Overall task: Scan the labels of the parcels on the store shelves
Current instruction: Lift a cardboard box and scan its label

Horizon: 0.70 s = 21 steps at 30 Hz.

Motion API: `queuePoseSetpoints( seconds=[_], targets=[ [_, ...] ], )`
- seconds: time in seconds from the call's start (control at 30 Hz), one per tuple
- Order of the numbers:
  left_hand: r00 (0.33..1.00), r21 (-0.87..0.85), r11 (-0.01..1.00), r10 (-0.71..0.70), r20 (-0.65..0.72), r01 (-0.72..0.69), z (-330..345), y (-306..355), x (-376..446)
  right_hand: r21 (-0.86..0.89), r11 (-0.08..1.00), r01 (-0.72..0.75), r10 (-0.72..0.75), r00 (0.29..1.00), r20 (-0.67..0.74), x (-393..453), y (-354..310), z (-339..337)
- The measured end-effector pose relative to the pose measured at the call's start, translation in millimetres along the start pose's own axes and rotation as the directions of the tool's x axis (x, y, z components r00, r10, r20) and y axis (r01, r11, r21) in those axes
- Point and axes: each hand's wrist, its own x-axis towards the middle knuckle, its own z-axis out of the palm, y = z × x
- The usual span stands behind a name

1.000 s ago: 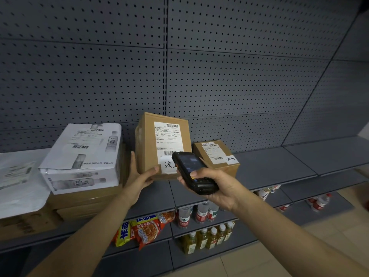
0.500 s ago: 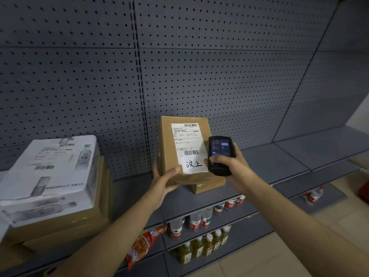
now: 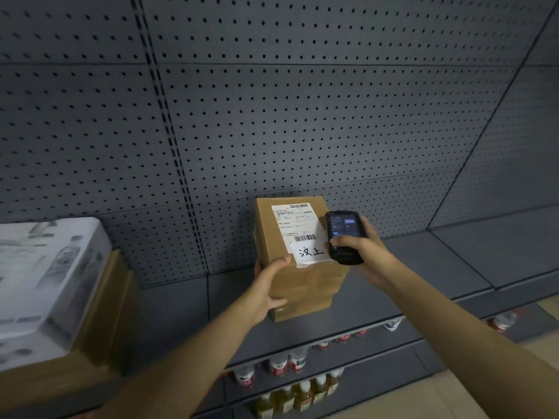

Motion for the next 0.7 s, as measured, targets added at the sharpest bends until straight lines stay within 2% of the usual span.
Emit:
queuePoseSetpoints(
  seconds=[0.07,0.23,0.4,0.57,0.7],
  targets=[
    [0.998,0.046,0.997,-0.06,-0.011,0.061,0.9,1.2,7.5,-0.003,1.0,-0.021,0.021,1.0,0.013,14.2,2.9,-5.7],
    [0.999,0.043,0.999,-0.031,-0.009,0.031,-3.1,-1.2,29.4,-0.042,0.997,-0.06,0.061,0.998,0.029,36.3,17.1,-10.9],
    [0.997,0.031,0.997,-0.072,0.026,0.071,5.2,-1.6,37.8,-0.054,0.998,-0.037,0.04,0.998,0.052,54.1,18.9,-13.4],
    [0.995,-0.019,0.997,-0.069,-0.073,0.068,14.5,1.9,47.3,-0.09,0.996,-0.03,0.035,0.997,0.062,60.0,18.5,-18.1],
    [0.994,-0.014,0.999,-0.05,-0.094,0.049,19.5,6.7,54.4,-0.075,0.996,-0.039,0.044,0.997,0.063,64.7,20.3,-18.4]
  ],
)
